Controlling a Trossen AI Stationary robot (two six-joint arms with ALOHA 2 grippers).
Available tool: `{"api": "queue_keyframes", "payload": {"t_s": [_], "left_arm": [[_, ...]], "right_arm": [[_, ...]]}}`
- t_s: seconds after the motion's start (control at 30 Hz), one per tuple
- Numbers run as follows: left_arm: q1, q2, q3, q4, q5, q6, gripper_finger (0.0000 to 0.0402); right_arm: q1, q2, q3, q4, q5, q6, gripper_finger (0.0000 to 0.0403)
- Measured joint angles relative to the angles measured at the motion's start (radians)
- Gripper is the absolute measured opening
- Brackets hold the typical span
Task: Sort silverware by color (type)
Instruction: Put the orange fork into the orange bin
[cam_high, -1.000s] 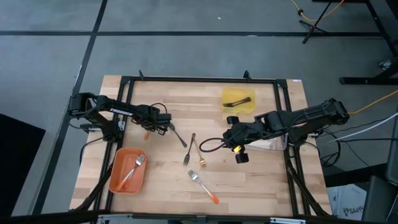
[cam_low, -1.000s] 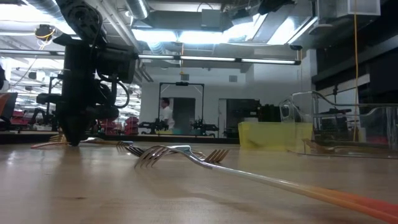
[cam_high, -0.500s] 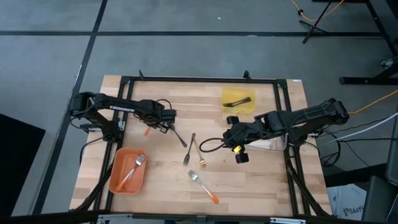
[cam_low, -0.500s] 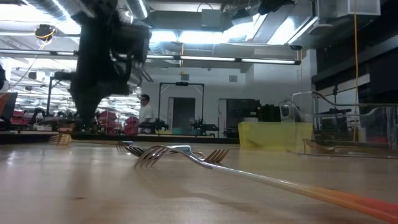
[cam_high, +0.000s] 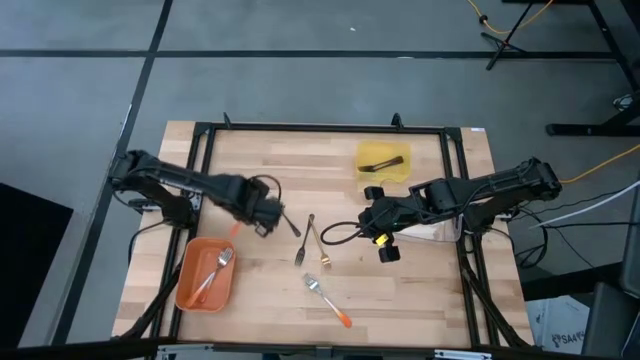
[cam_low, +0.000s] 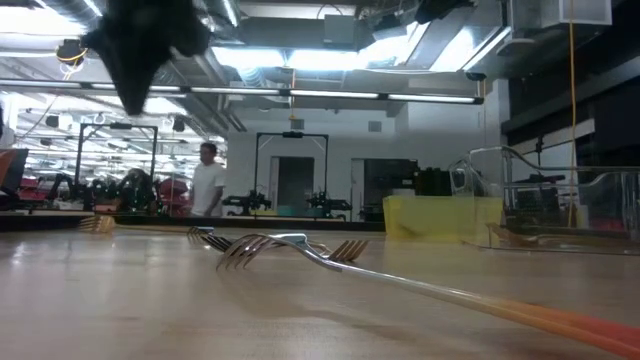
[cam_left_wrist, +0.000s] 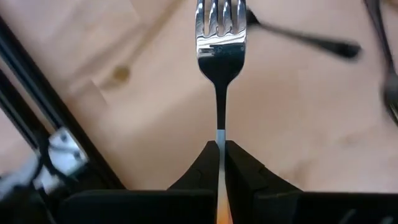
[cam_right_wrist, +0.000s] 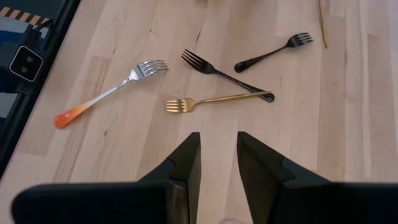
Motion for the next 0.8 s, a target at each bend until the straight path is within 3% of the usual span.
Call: {"api": "queue_keyframes", "payload": {"t_s": [0.33, 0.57, 0.8], "left_arm": [[-0.366, -0.001, 0.03, -0.032, 0.118, -0.445, 0.0003], [-0.606, -0.001, 0.03, -0.019, 0.125, -0.806, 0.0004], [-0.736, 0.017, 0.03, -0.014, 0.117, -0.951, 0.0005]], "right_arm": [[0.0, 0.0, 0.0, 0.0, 0.0, 0.0, 0.0095], [-0.002, 0.0, 0.0, 0.0, 0.0, -0.03, 0.0095], [-0.002, 0.0, 0.0, 0.001, 0.0, -0.055, 0.0095]]}}
